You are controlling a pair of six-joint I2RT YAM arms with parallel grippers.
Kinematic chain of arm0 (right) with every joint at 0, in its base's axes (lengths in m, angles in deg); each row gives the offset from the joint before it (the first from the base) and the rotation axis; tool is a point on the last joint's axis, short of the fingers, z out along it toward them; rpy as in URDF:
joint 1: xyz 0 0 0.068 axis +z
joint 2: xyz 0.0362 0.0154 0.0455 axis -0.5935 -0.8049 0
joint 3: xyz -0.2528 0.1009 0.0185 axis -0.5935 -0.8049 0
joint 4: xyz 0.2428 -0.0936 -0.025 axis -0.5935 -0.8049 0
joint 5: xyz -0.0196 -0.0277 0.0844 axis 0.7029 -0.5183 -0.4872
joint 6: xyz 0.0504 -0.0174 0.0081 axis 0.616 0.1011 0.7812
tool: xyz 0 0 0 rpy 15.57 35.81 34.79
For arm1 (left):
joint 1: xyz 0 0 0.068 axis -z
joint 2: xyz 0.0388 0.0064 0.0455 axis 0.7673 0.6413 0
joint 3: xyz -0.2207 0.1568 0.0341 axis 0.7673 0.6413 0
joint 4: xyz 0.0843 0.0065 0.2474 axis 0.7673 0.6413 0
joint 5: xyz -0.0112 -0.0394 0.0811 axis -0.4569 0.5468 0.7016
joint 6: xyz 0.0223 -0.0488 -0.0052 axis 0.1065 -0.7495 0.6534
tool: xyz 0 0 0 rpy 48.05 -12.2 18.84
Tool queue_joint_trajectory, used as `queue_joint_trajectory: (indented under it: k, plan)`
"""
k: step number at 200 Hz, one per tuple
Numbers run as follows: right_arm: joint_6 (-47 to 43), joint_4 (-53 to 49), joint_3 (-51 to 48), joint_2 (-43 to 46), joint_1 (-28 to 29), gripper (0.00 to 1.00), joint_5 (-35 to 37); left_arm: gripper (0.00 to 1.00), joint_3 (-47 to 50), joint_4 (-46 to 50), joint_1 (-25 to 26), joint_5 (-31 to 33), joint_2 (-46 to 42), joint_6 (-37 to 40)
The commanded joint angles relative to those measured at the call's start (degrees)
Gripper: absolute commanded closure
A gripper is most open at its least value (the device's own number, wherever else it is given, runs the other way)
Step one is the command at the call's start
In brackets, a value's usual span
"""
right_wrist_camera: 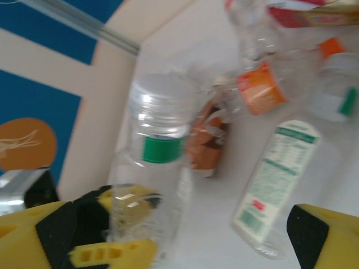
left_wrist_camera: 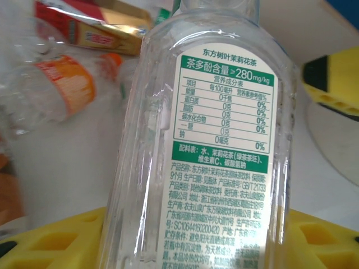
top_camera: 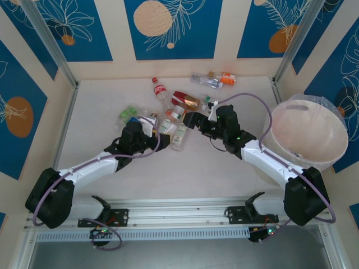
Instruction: Put the plastic bottles in the bin
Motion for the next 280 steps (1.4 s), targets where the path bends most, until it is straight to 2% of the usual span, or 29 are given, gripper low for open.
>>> queue_joint_trajectory:
  k: [1,29,58,101,131,148,174,205,235,260,280]
  plan:
    - [2.31,5.19,0.40,0.56,0.21,0.02,-4.38,0.44,0.50,-6.85,0.56,-8.80,0.00,-0.63]
    - [4.99,2.25,1.09,-0.10,-0.07,0.07,0.28,0.45,1.30,-10.00,0.71,-11.61,-0.48,-0.83]
    - [5.00,1.59,2.48,-1.57,-0.04,0.11,-0.33,0.45,0.42,-10.15,1.44,-14.72,0.41,-0.09]
    - [4.41,1.37,2.83,-1.66,0.03,0.28,0.41,0.45,-0.32,-11.67,2.64,-17.33,2.19,1.16]
    - [3.49,2.53,1.59,0.06,0.17,0.48,1.84,0.43,-0.88,-10.63,3.41,-17.78,2.73,2.55]
    - [1.79,2.31,0.88,1.60,0.21,0.54,2.81,0.37,-1.06,-10.49,3.43,-17.40,2.81,2.54]
    - [-0.77,-0.65,0.90,3.50,0.21,0.65,3.53,0.16,-1.09,-10.35,3.45,-16.82,2.96,2.34]
    - [-2.43,-2.07,-0.31,6.30,0.30,0.78,5.18,0.01,-0.25,-10.75,3.46,-13.35,2.39,1.23]
    - [-5.49,-5.38,-0.37,8.88,-0.01,1.00,6.73,0.00,0.93,-10.19,3.39,-5.76,1.11,0.69]
    - [-10.74,-10.08,1.46,12.00,0.03,1.00,8.01,0.00,2.18,-9.72,3.32,3.79,0.17,-0.43]
    - [-18.30,-16.78,5.19,15.29,-0.30,1.00,9.53,0.00,3.02,-9.07,3.36,11.71,-0.20,-1.02]
